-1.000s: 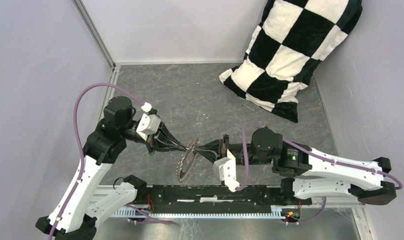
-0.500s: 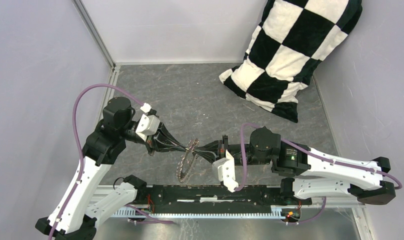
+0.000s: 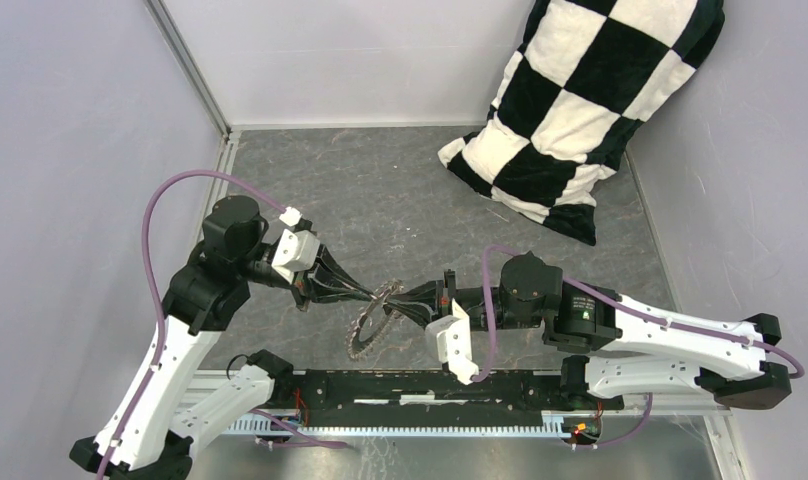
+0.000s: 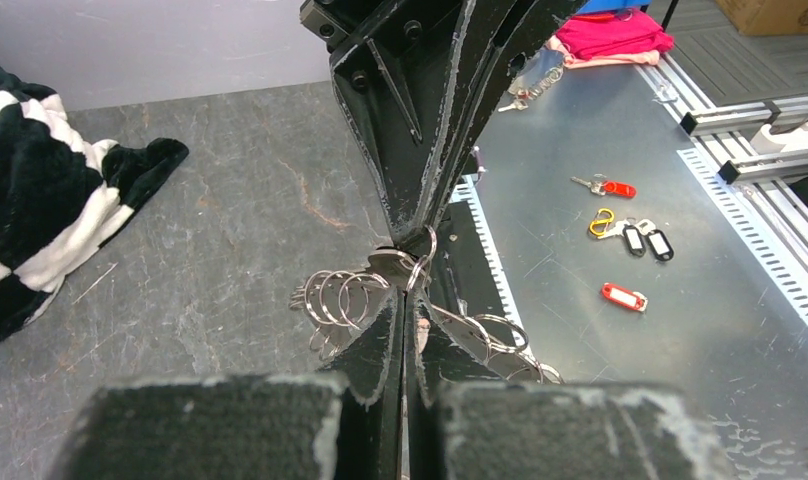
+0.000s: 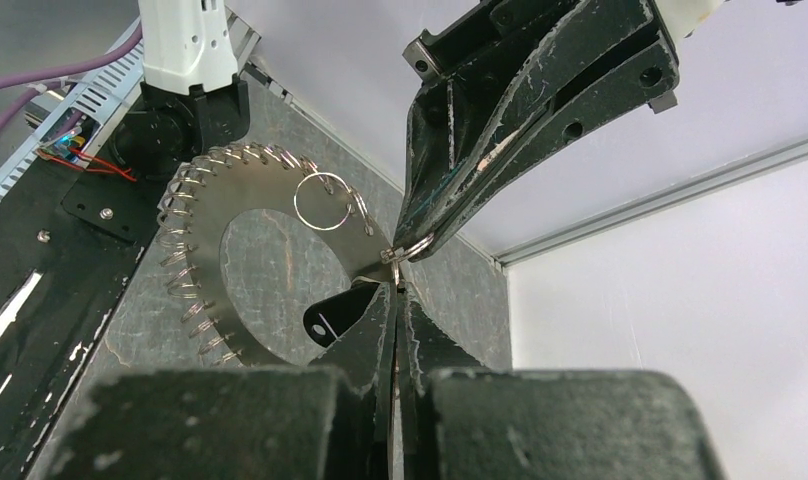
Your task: Put the keys on the keyring
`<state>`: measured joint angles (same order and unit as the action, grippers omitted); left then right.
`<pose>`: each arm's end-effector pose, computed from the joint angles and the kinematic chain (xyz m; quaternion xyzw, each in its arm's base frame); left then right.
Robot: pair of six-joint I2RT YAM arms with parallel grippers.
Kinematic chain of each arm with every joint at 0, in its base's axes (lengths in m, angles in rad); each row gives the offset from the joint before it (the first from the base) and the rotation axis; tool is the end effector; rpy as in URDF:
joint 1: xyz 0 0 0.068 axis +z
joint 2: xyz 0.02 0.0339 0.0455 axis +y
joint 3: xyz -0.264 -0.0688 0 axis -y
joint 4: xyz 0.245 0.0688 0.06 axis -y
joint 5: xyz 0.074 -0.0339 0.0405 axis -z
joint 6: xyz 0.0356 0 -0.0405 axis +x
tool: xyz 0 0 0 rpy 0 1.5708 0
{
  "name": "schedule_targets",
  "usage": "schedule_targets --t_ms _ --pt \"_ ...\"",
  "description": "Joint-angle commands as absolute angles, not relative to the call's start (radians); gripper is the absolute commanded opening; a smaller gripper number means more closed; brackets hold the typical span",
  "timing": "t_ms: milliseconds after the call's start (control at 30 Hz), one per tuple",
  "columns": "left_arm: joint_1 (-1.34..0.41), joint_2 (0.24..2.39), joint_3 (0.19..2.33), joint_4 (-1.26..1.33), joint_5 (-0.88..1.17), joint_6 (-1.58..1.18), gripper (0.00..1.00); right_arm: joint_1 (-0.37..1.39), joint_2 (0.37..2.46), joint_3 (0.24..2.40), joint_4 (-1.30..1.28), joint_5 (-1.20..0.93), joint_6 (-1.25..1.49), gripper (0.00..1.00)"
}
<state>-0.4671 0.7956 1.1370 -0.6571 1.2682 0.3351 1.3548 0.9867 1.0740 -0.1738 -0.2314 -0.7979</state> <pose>0.0976 -0.0873 0.4144 0.5749 0.4645 -0.5097 0.4404 0.0395 0.2181 0.4055 -0.6814 0.2787 0.2663 0.6221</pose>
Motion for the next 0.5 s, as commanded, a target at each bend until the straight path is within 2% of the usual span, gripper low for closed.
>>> schedule_targets --t_ms 0,467 --pt "-0.469 0.785 1.151 -0.640 1.243 0.350 0.02 1.360 0.995 1.125 -0.114 -0.258 -0.787 0.01" --pt "-0.470 0.774 1.131 -0.635 1.227 0.347 0.02 1.362 1.000 1.139 -0.100 -0.255 -0.782 0.01"
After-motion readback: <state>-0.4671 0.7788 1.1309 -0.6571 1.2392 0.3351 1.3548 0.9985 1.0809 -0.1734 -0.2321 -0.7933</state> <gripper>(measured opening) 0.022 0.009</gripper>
